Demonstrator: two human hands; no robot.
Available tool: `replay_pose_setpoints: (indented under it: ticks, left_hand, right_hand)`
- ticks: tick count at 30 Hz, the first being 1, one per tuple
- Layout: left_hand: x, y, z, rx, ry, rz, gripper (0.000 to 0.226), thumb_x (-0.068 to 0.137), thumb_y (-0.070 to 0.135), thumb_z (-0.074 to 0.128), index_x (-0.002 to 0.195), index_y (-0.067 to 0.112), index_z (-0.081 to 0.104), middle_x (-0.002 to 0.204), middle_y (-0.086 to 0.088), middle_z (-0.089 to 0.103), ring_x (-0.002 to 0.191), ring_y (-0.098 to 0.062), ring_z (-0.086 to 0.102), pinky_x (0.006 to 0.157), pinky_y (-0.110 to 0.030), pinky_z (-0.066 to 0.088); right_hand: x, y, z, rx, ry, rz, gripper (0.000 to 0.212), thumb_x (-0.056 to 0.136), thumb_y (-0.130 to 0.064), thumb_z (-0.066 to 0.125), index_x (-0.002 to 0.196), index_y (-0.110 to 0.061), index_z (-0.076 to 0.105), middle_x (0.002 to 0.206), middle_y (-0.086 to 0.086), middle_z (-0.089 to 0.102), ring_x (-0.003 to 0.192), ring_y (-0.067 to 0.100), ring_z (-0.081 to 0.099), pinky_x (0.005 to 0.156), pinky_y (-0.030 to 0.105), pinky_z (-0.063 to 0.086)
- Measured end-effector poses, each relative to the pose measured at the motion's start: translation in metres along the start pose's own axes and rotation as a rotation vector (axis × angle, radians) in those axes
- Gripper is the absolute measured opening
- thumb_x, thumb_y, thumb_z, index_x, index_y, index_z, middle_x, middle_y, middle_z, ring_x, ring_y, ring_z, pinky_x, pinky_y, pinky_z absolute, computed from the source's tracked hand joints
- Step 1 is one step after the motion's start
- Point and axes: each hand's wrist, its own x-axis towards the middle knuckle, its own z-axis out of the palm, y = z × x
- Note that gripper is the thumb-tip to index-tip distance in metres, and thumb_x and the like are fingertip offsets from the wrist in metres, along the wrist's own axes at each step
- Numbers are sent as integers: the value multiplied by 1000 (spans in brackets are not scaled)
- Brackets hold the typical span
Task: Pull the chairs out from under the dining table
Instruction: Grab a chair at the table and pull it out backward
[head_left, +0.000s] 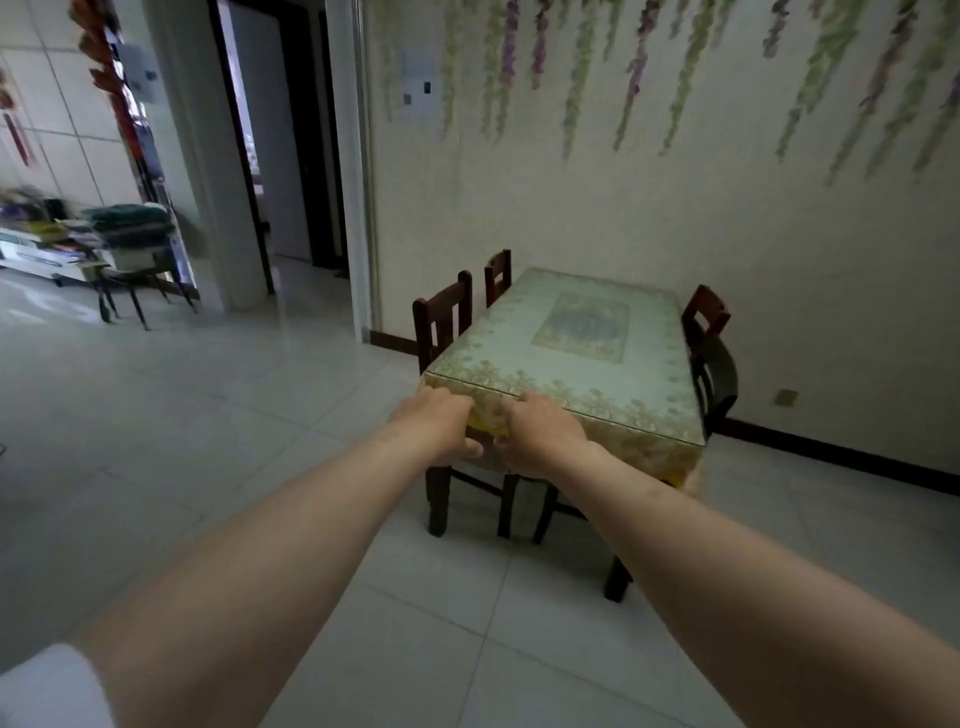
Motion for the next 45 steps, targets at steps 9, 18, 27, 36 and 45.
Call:
replay_pose_setpoints:
  ticks: [9, 18, 27, 36, 45]
  left_hand:
    - [88, -84, -1, 5, -13, -40, 54, 81, 52, 66, 128, 26, 55, 116, -2, 60, 105, -23, 54, 84, -39, 51]
    - [188, -174, 3, 16, -50, -78, 54, 83, 47, 67, 129, 23, 54, 123, -4, 59, 111, -25, 55, 88, -42, 51]
    - [298, -245, 29, -43, -78, -146, 59, 85, 48, 65, 136, 25, 49, 128, -4, 57, 114, -25, 54, 89, -40, 50]
    - [434, -310, 10, -7, -81, -176, 60, 88, 47, 63, 140, 24, 45, 132, -6, 54, 118, -27, 52, 91, -40, 49]
    - [536, -405, 15, -37, -116, -182, 59, 88, 43, 63, 141, 23, 45, 133, -7, 54, 117, -27, 53, 92, -40, 49]
  right_hand:
    - [117, -28, 19, -39, -16, 11, 47, 90, -33, 56, 135, -21, 50, 122, 9, 51, 113, 30, 51, 85, 39, 45]
    - [244, -62, 37, -12, -38, 11, 48, 89, -26, 57, 137, -23, 48, 126, 7, 52, 115, 28, 52, 87, 39, 48]
    - [382, -67, 80, -23, -84, -34, 47, 90, -28, 57, 135, -23, 48, 122, 8, 53, 111, 29, 53, 79, 37, 46]
    - [541, -61, 93, -35, -84, -82, 49, 92, -27, 54, 139, -22, 44, 128, 10, 49, 116, 31, 49, 73, 38, 41]
    - [681, -85, 108, -45, -164, -104, 47, 94, -23, 51, 140, -19, 43, 135, 11, 46, 120, 31, 48, 86, 41, 49]
